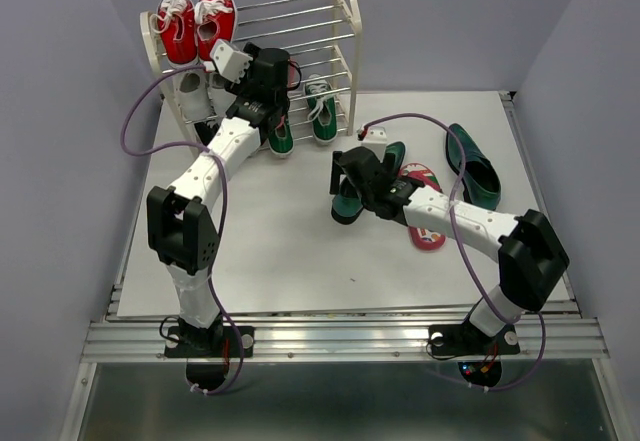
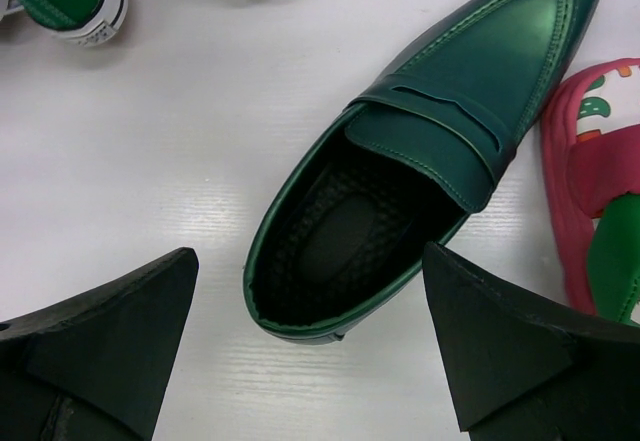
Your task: Place and organize the shoes onto the shoe shelf
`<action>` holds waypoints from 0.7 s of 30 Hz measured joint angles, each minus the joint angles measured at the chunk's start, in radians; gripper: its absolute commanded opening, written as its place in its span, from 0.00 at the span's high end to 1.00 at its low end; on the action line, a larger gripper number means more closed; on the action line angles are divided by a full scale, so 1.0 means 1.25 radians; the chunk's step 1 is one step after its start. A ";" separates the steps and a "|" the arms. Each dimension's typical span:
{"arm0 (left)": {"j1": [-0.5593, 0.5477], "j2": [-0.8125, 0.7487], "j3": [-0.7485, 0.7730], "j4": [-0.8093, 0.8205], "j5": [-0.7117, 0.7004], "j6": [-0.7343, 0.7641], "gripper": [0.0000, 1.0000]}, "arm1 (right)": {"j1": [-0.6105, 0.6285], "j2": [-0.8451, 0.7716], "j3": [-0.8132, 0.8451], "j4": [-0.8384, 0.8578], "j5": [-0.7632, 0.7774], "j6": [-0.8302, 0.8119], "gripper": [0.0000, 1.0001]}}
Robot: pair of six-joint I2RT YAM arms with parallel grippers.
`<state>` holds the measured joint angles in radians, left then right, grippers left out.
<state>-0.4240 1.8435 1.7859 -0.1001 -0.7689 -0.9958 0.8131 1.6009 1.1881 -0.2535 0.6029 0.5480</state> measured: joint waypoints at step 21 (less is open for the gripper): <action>-0.018 -0.239 -0.264 0.085 0.156 0.074 0.03 | 0.000 0.008 0.017 0.085 -0.263 -0.122 0.00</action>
<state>-0.4465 1.5448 1.4559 0.0059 -0.5735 -0.9035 0.8131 1.6112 1.2091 -0.1474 0.2741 0.3954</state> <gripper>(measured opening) 0.954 0.995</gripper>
